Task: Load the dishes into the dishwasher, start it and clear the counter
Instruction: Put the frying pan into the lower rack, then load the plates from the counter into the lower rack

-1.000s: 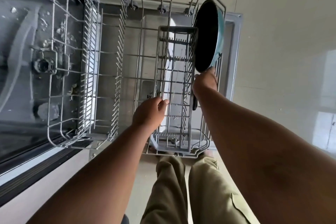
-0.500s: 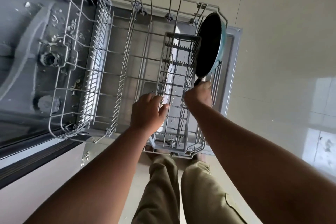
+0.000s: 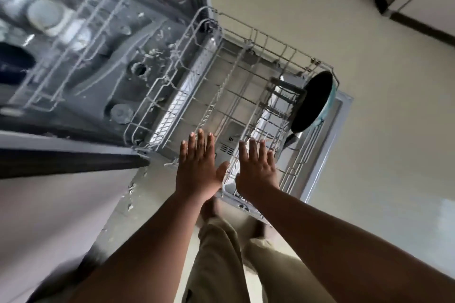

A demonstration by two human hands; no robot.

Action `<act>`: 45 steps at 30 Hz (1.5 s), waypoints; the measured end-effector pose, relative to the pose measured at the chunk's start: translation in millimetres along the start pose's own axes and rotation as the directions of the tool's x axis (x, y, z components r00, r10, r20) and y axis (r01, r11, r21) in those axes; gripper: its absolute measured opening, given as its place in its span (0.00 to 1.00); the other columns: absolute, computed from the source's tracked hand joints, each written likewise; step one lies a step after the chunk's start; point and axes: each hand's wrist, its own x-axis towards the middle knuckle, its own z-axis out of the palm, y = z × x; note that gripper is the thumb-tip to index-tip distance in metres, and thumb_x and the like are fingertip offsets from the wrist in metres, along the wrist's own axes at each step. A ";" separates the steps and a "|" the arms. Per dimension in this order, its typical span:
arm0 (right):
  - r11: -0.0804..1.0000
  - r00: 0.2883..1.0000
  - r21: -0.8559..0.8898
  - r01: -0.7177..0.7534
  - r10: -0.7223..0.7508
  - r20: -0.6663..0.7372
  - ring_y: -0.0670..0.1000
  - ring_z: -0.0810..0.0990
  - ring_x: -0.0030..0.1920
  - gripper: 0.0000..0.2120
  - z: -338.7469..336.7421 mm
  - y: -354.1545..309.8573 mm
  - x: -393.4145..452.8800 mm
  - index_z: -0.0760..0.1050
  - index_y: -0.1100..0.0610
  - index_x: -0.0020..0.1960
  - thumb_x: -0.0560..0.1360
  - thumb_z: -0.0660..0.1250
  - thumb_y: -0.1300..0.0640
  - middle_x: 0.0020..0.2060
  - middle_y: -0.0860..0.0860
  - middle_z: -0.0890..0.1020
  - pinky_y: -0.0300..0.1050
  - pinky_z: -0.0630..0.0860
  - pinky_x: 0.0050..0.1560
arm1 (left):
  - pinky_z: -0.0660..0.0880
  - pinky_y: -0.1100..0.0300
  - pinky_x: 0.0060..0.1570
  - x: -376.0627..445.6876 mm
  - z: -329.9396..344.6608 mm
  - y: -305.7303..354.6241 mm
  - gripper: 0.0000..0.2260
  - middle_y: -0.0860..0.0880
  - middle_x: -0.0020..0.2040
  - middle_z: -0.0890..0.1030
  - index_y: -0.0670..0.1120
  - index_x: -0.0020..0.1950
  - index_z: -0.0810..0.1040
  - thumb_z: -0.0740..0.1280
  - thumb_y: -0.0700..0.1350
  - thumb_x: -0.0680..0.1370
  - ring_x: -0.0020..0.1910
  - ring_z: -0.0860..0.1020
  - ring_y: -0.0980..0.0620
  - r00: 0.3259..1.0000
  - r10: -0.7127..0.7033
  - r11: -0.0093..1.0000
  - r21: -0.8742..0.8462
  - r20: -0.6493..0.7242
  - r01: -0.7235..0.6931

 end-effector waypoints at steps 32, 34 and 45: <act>0.382 0.386 -0.472 0.795 -0.918 -0.094 0.60 0.36 0.77 0.42 -75.9 -357.9 -420.6 0.33 0.51 0.78 0.78 0.60 0.45 0.78 0.56 0.38 0.57 0.40 0.75 | 0.22 0.49 0.68 -581.3 -198.1 -187.4 0.37 0.46 0.76 0.29 0.48 0.74 0.27 0.44 0.67 0.79 0.73 0.27 0.46 0.490 -0.781 0.590 -0.203 -0.386 0.781; 0.335 0.326 -0.482 0.810 -0.939 -0.105 0.60 0.35 0.77 0.43 -76.5 -379.4 -449.4 0.33 0.51 0.78 0.77 0.60 0.44 0.78 0.56 0.38 0.56 0.38 0.74 | 0.23 0.48 0.69 -615.0 -207.5 -196.2 0.37 0.45 0.76 0.28 0.48 0.73 0.26 0.45 0.67 0.79 0.73 0.25 0.46 0.432 -0.814 0.541 -0.234 -0.389 0.808; 0.104 0.073 -0.563 0.820 -0.994 -0.077 0.57 0.28 0.74 0.42 -93.3 -464.0 -527.1 0.30 0.51 0.77 0.78 0.56 0.40 0.76 0.54 0.32 0.56 0.32 0.72 | 0.23 0.47 0.67 -686.8 -238.5 -217.2 0.39 0.45 0.72 0.23 0.47 0.72 0.24 0.39 0.69 0.76 0.70 0.21 0.44 0.165 -0.892 0.334 -0.367 -0.422 0.868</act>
